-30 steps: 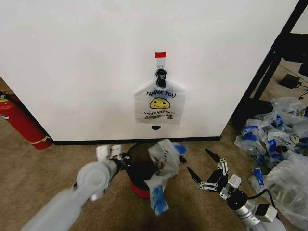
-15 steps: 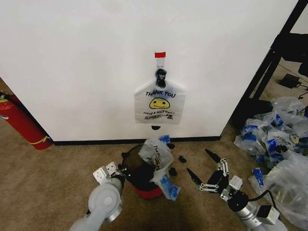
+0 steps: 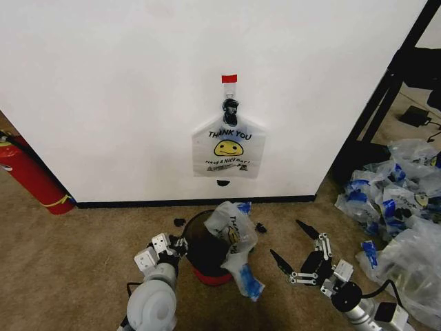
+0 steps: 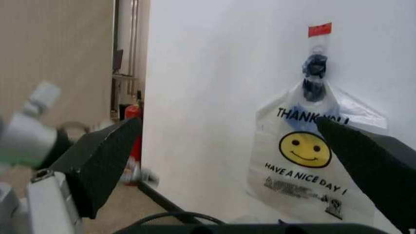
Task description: Pick up the garbage bag from the wall and place it over the trash bin.
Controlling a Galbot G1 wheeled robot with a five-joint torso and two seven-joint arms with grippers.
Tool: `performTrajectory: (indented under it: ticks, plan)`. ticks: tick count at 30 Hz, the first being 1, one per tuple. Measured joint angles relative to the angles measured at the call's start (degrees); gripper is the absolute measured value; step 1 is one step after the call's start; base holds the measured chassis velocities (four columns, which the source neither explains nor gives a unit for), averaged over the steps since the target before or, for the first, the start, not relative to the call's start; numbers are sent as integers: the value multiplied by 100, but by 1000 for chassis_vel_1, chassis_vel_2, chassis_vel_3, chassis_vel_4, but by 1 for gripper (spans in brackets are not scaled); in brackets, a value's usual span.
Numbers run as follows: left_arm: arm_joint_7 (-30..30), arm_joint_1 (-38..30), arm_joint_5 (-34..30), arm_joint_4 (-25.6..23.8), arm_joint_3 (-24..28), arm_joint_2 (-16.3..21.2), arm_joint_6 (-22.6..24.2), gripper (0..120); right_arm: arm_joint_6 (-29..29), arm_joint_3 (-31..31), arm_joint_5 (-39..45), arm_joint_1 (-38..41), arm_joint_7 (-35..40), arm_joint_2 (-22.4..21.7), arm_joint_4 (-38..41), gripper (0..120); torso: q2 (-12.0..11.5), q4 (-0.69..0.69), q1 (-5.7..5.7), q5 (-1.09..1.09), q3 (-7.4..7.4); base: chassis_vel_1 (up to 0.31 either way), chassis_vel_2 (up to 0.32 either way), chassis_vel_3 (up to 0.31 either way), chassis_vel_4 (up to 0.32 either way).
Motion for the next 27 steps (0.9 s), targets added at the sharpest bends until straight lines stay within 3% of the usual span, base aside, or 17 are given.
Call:
performTrajectory:
  ticks: [2,5,7,8,10,13,16,18,20,24,25,27]
  plan:
    - [224,41,308,-138,-2,75,-103,61,3,8,30,11,4,-8,-12,100,0,0,0,-1,0,0,0,0,0]
    - [1208,201,1403,-582,49,486,-389,74,29,75,133,192,431,-57,-184,100,0,0,0,0,0,0,0,0,0]
    - [2035,294,2256,-754,144,768,-454,84,-14,157,-39,353,1500,-123,-328,100,0,1,1,1,0,0,0,0,0]
    - [2035,294,2256,-754,144,768,-454,84,-14,157,-39,353,1500,-123,-328,100,0,1,1,1,0,0,0,0,0]
    - [2823,260,3096,-765,309,945,-434,93,-233,194,-655,438,2971,-160,-389,100,0,1,1,0,0,0,0,0,0]
    - [3256,-9,3852,-484,633,1099,-360,100,-587,173,-1448,501,4473,-92,-388,100,0,-1,1,-3,1,0,0,0,0]
    - [3240,-282,3917,-267,1035,1281,-102,100,-769,117,-1807,519,4959,47,-325,100,0,-2,1,-2,1,0,0,0,0]
    - [3032,-573,3532,-170,1393,1453,314,100,-844,59,-1968,527,5027,171,-276,100,0,-1,1,-3,1,0,0,0,0]
    - [3003,-601,3480,-165,1423,1467,357,100,-846,56,-1973,528,5027,176,-275,100,0,-2,1,-3,1,0,0,0,0]
    - [2339,-1174,2448,-61,1913,1605,948,100,-877,-27,-2038,592,4920,317,-327,100,0,-1,1,-1,1,0,0,0,0]
    - [2339,-1174,2448,-61,1913,1605,948,100,-877,-27,-2038,592,4920,317,-327,100,0,-1,1,-1,1,0,0,0,0]
    - [1832,-1618,1610,38,2320,1584,1189,98,-842,-67,-2022,678,4794,342,-487,100,0,0,1,0,1,0,0,0,0]
